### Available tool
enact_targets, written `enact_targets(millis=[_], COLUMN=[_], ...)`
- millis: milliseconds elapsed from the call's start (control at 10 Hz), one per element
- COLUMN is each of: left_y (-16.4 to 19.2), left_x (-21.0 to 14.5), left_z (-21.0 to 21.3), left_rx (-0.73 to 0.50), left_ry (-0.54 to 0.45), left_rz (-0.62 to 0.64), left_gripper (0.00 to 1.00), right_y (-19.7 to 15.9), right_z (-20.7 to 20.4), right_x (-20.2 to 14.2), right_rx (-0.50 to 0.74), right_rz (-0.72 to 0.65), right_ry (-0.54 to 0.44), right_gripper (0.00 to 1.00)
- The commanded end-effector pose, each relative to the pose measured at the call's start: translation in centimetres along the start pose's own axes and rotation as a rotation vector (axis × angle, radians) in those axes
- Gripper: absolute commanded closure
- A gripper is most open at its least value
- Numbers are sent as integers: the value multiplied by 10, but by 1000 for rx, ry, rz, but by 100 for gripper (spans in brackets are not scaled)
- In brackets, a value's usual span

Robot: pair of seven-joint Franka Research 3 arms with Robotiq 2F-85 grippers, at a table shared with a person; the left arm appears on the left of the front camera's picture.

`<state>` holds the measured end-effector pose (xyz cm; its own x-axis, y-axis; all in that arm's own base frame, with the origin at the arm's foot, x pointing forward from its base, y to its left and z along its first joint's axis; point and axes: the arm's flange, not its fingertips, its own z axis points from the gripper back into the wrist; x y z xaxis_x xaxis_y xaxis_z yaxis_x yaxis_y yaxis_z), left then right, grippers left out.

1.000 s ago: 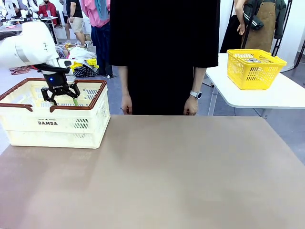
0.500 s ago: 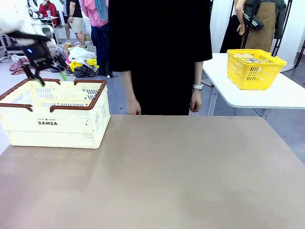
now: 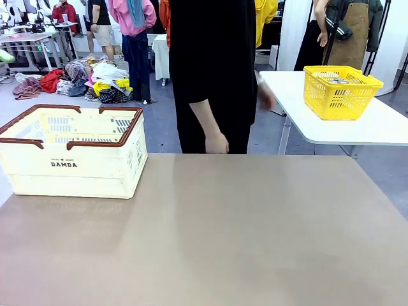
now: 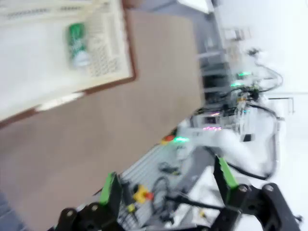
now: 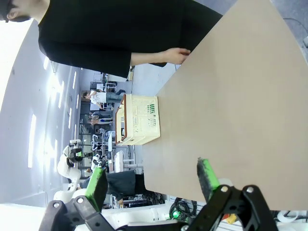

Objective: Place the drinks into the Shopping basket.
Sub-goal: Pick up one drink and place it into the Shopping basket.

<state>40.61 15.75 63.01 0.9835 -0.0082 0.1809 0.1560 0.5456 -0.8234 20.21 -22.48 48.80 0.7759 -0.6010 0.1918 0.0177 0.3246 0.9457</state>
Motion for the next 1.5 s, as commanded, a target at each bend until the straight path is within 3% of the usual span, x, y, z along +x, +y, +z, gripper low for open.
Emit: enact_targets(millis=[0, 200, 400, 500, 600, 1400], left_y=[47, 104, 141, 149, 114, 114], left_x=[-19, -20, -13, -8, -23, -23], left_z=[10, 28, 29, 26, -58, -58], left_rx=[-437, -669, -781, -770, -694, -694], left_ry=[-40, 98, 143, 178, 83, 83], left_rz=[83, 174, 198, 194, 168, 168], left_gripper=[0, 0, 0, 0, 0, 0], right_y=[2, 2, 2, 2, 2, 2], right_z=[0, 0, 0, 0, 0, 0], right_x=[3, 3, 3, 3, 3, 3], right_rx=[29, 29, 29, 29, 29, 29], right_rz=[27, 27, 27, 27, 27, 27], right_ry=[-13, -13, -13, -13, -13, -13], right_gripper=[0, 0, 0, 0, 0, 0])
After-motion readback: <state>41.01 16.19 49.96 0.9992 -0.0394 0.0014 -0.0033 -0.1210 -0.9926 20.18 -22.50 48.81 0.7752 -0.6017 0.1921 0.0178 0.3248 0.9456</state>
